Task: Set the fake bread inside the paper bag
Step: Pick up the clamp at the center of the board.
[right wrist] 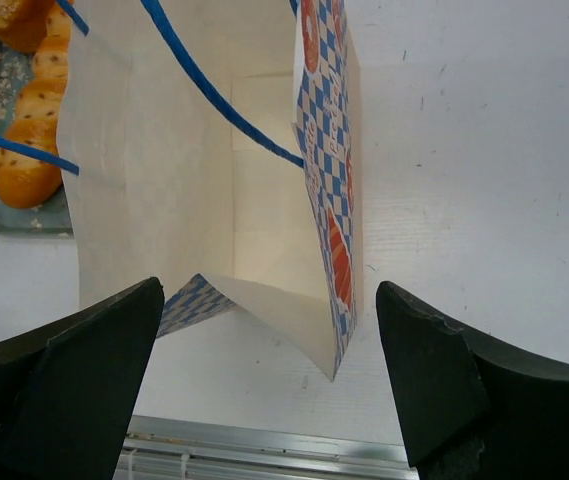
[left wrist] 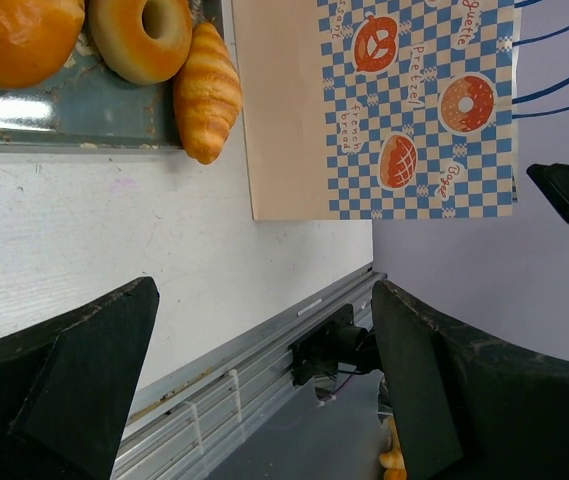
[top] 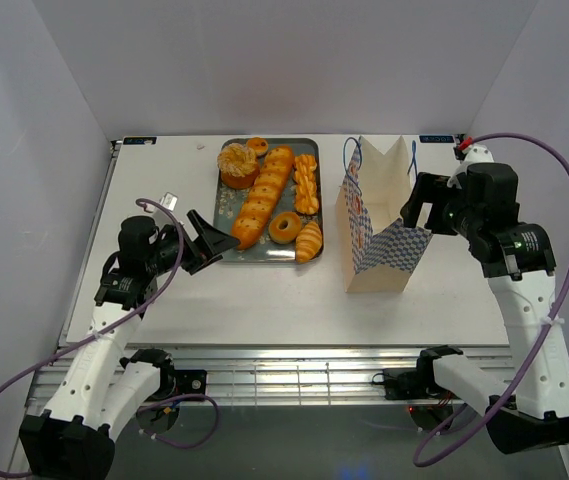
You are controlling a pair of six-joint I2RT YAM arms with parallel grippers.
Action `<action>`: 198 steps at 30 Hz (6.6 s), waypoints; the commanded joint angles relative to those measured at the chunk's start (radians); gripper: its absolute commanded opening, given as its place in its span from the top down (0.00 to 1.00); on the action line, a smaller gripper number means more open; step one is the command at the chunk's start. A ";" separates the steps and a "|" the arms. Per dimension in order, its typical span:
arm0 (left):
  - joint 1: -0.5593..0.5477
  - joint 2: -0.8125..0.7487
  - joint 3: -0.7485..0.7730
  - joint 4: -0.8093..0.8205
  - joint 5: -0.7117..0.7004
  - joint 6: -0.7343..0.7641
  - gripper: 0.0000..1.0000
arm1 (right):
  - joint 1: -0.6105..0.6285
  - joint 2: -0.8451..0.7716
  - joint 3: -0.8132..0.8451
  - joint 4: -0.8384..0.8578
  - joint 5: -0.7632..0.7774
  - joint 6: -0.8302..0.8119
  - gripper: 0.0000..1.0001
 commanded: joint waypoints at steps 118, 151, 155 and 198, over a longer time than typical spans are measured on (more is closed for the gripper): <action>0.305 0.724 0.127 -0.065 -0.913 0.398 0.12 | 0.169 -0.193 -0.115 0.174 -0.422 -0.092 0.04; 0.305 0.760 0.067 0.066 -0.864 0.439 0.30 | 0.169 -0.232 -0.105 0.159 -0.380 -0.104 0.05; 0.306 0.715 0.063 0.064 -0.861 0.442 0.37 | 0.169 -0.229 -0.095 0.161 -0.393 -0.103 0.05; 0.260 0.436 0.259 -0.048 -0.547 0.399 0.46 | 0.169 -0.129 -0.047 0.171 -0.404 -0.049 0.05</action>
